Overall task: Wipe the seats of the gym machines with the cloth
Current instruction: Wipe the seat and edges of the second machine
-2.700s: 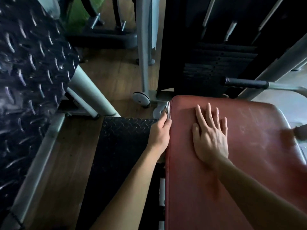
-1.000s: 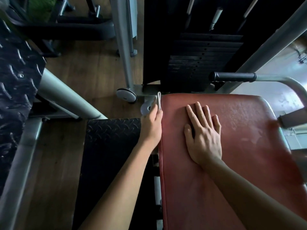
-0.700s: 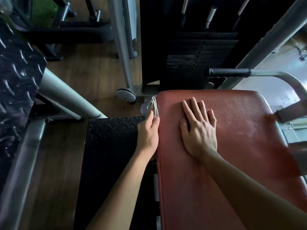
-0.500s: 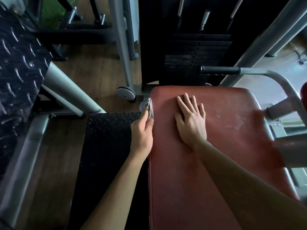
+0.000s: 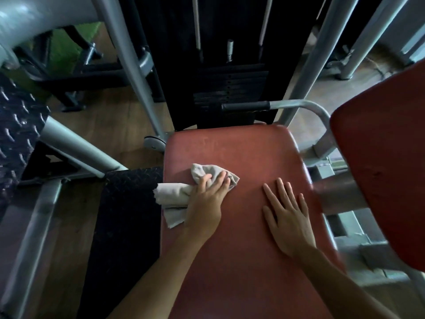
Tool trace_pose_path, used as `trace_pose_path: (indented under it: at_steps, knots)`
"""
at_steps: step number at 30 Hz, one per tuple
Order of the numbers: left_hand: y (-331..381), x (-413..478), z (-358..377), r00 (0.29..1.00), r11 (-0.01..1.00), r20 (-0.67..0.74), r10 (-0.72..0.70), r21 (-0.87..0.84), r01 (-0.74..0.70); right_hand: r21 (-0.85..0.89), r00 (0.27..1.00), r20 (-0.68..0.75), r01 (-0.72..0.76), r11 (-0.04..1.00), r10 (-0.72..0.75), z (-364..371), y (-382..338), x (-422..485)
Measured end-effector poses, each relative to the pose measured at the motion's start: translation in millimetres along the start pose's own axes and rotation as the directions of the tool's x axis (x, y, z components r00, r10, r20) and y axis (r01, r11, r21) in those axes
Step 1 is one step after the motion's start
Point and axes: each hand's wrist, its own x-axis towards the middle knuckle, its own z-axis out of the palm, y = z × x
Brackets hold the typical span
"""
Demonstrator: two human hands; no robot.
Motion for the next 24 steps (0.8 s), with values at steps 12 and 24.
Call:
trace_pose_path:
  at_steps: [12,24]
  knots:
    - [-1,-29,-28,0.994,0.995,-0.096,0.048,-0.082,-0.056,0.363,0.995,-0.084,-0.022,0.931,0.057,-12,1,-2]
    - [-43,-89,5,0.841,0.814,-0.160,-0.516,-0.396,0.424,0.173,0.995,0.061,0.061,0.983,-0.073,1,-106,23]
